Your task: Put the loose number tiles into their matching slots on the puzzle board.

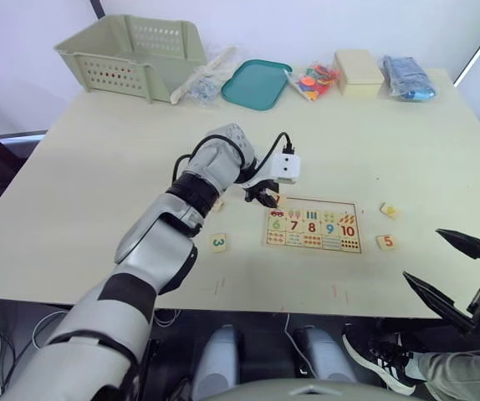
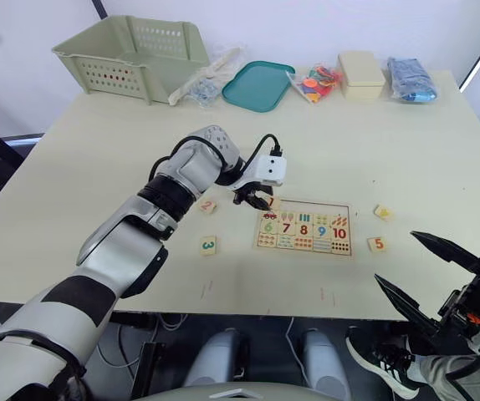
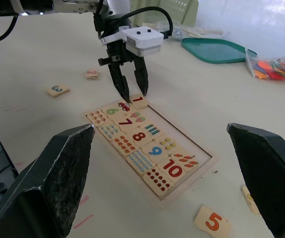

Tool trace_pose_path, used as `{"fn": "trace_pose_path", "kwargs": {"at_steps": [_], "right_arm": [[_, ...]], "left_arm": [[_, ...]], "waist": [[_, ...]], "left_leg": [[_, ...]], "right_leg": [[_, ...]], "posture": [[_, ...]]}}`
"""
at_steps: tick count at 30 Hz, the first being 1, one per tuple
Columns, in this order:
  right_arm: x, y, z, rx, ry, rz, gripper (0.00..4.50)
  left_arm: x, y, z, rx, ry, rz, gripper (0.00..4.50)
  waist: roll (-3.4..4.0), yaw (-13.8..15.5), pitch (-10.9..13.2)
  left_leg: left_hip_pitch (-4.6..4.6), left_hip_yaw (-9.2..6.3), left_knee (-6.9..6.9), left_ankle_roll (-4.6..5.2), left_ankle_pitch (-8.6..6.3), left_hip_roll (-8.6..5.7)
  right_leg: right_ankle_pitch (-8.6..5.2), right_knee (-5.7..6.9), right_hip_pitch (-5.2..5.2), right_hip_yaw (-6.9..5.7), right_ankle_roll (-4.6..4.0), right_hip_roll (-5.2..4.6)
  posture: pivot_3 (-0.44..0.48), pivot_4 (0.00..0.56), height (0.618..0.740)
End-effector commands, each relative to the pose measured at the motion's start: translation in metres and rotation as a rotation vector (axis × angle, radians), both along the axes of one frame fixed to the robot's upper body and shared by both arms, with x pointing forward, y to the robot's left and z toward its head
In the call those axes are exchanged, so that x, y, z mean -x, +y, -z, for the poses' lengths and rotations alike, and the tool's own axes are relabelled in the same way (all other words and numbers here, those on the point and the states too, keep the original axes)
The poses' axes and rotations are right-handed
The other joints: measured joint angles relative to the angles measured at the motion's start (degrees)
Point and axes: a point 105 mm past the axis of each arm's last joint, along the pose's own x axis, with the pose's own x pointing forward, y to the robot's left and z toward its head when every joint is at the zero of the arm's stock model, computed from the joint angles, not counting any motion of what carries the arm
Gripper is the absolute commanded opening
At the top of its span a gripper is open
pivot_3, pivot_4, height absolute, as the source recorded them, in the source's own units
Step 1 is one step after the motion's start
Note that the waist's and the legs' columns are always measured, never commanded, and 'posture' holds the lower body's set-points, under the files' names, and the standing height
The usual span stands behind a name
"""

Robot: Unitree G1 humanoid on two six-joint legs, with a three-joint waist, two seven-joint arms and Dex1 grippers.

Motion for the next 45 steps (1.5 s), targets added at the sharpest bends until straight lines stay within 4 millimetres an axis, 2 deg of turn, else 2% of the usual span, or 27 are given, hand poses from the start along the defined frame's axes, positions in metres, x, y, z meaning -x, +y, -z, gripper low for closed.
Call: {"fn": "trace_pose_path", "kwargs": {"at_steps": [1, 5, 9, 14, 20, 23, 26, 34, 45], "right_arm": [[0.001, 0.003, -0.005, 0.006, -0.037, -0.011, 4.50], [0.001, 0.004, -0.005, 0.005, -0.040, -0.010, 4.50], [0.001, 0.004, -0.004, 0.003, -0.040, -0.009, 4.50], [0.000, 0.004, -0.004, -0.004, -0.041, -0.012, 4.50], [-0.002, 0.004, -0.005, -0.006, -0.042, -0.017, 4.50], [-0.001, 0.005, -0.005, -0.006, -0.040, -0.019, 4.50], [-0.001, 0.005, -0.005, -0.005, -0.038, -0.020, 4.50], [0.001, 0.007, -0.004, -0.009, -0.034, -0.024, 4.50], [0.000, 0.009, -0.003, -0.014, -0.033, -0.024, 4.50]], "left_arm": [[-0.001, 0.005, -0.029, 0.070, -0.005, 0.009, 2.25], [-0.001, 0.019, -0.045, 0.181, 0.030, -0.014, 2.25], [0.001, 0.016, -0.056, 0.346, 0.033, 0.036, 2.25], [-0.009, 0.016, -0.054, 0.422, -0.016, -0.003, 2.25], [-0.015, 0.014, -0.040, 0.426, -0.048, -0.019, 2.25], [-0.017, 0.014, -0.035, 0.417, -0.050, -0.031, 1.39], [-0.019, 0.015, -0.030, 0.401, -0.060, -0.037, 0.04], [-0.021, 0.015, -0.015, 0.333, -0.091, -0.030, 0.04], [-0.020, 0.019, -0.006, 0.282, -0.078, -0.031, 0.04]], "waist": [[0.01, -0.2, 0.0], [0.02, -0.2, 0.0], [0.02, 0.2, 0.0], [0.02, 0.4, 0.0], [0.02, 0.5, 0.0], [0.02, 0.5, 0.0], [0.02, 0.6, 0.0], [0.02, 0.9, 0.0], [0.02, 1.0, 0.0]], "left_leg": [[0.00, 0.00, 0.00, 0.00, 0.00, 0.00], [0.00, -0.01, 0.00, 0.00, 0.00, 0.00], [-0.01, -0.02, 0.02, 0.00, 0.00, 0.00], [-0.02, -0.02, 0.06, 0.00, 0.00, -0.02], [-0.02, -0.02, 0.06, 0.00, 0.00, -0.03], [-0.02, -0.02, 0.06, 0.00, 0.00, -0.03], [-0.02, -0.02, 0.06, 0.00, 0.00, -0.03], [-0.02, -0.01, 0.06, 0.00, 0.00, -0.03], [-0.02, 0.00, 0.06, 0.00, 0.00, -0.03]], "right_leg": [[0.00, 0.01, 0.00, 0.00, 0.00, 0.00], [0.00, 0.02, -0.01, 0.00, -0.01, 0.01], [0.00, 0.02, 0.00, -0.04, 0.00, -0.03], [0.00, 0.02, 0.01, -0.05, 0.01, -0.04], [0.00, 0.02, 0.01, -0.04, 0.01, -0.04], [0.01, 0.02, 0.01, -0.04, 0.01, -0.04], [0.01, 0.02, 0.01, -0.04, 0.01, -0.03], [0.01, 0.01, 0.01, -0.04, 0.01, -0.04], [0.01, 0.01, 0.01, -0.04, 0.01, -0.04]], "posture": [[0.000, 0.150, 0.740], [0.000, 0.150, 0.740], [0.000, 0.150, 0.740], [0.000, 0.150, 0.740], [0.000, 0.150, 0.740], [0.000, 0.150, 0.740], [0.000, 0.150, 0.740], [0.000, 0.150, 0.740], [0.000, 0.150, 0.740]]}}
